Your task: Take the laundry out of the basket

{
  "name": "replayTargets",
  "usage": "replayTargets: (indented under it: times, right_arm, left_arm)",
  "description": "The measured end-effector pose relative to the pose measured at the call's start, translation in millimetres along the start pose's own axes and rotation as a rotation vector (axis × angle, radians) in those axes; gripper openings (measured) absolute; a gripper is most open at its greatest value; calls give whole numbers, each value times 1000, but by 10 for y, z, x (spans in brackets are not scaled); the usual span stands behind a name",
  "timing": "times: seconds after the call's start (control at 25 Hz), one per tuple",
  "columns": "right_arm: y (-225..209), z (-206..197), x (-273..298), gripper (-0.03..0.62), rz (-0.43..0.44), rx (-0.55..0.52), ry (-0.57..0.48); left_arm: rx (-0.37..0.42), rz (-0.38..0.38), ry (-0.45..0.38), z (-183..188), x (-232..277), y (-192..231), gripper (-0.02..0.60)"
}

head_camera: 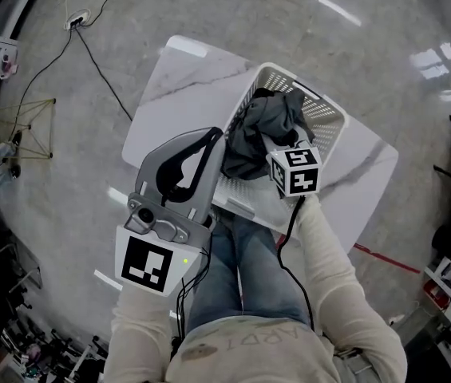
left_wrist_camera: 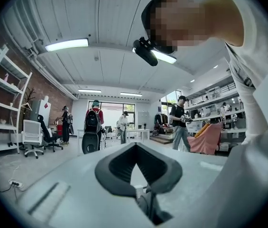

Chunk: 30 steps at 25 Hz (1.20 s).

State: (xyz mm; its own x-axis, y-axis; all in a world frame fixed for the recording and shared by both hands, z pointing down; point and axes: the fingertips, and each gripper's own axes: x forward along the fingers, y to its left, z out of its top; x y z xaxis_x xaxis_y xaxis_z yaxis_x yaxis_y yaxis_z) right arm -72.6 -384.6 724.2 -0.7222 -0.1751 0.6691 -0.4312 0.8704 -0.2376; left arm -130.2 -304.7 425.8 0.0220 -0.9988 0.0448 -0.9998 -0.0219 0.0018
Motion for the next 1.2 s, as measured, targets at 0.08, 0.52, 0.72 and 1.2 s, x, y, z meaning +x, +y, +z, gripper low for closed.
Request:
replayTargets:
  times: [0.08,0.52,0.72,1.2]
  right_arm:
    - [76,157,-260,166,6,21,-43]
    - [496,1329,-1920,166,-11,20,-362]
    - [756,1726,-2732,166,-44,-26,-491]
    - [1535,2020,-3875,167,-143,-101,-699]
  left_arm:
    - [5,-4,1,133,-44,-88,2]
    - [39,-51,-87,1061,-254,-460,2]
    - [45,-91,-132,1424,-389,-686,1]
    - [48,-187,-200,1881,-905,-878,0]
